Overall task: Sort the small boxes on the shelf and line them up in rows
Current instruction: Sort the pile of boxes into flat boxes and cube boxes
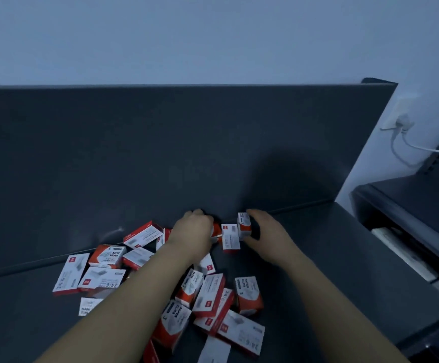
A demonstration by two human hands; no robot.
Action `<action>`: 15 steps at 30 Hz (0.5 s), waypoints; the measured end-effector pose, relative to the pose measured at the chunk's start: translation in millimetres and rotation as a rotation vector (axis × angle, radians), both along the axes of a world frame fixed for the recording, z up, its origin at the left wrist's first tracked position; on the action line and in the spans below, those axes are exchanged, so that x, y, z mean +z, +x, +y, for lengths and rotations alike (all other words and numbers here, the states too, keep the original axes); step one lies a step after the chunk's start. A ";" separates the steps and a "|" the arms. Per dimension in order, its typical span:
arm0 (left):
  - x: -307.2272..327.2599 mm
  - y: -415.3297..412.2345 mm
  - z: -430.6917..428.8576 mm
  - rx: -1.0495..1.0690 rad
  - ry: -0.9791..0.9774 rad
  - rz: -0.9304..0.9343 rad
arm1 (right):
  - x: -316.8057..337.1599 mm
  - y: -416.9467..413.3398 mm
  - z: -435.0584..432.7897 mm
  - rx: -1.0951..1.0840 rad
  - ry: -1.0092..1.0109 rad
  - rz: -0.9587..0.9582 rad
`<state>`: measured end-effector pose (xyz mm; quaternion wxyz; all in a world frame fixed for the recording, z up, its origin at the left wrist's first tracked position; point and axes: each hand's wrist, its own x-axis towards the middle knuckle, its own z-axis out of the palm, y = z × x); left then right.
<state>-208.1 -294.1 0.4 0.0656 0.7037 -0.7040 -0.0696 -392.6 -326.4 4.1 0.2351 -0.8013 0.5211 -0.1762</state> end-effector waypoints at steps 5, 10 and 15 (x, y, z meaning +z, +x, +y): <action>-4.7 -7.0 3.0 0.063 0.029 -0.043 | -12.6 -1.2 -16.5 0.106 0.075 -0.041; -5.3 -10.8 8.9 0.116 -0.013 0.020 | -14.0 -4.7 -24.9 0.116 0.060 -0.079; 10.7 -6.7 30.9 0.210 -0.174 0.247 | 5.3 2.3 -21.8 0.195 0.005 -0.187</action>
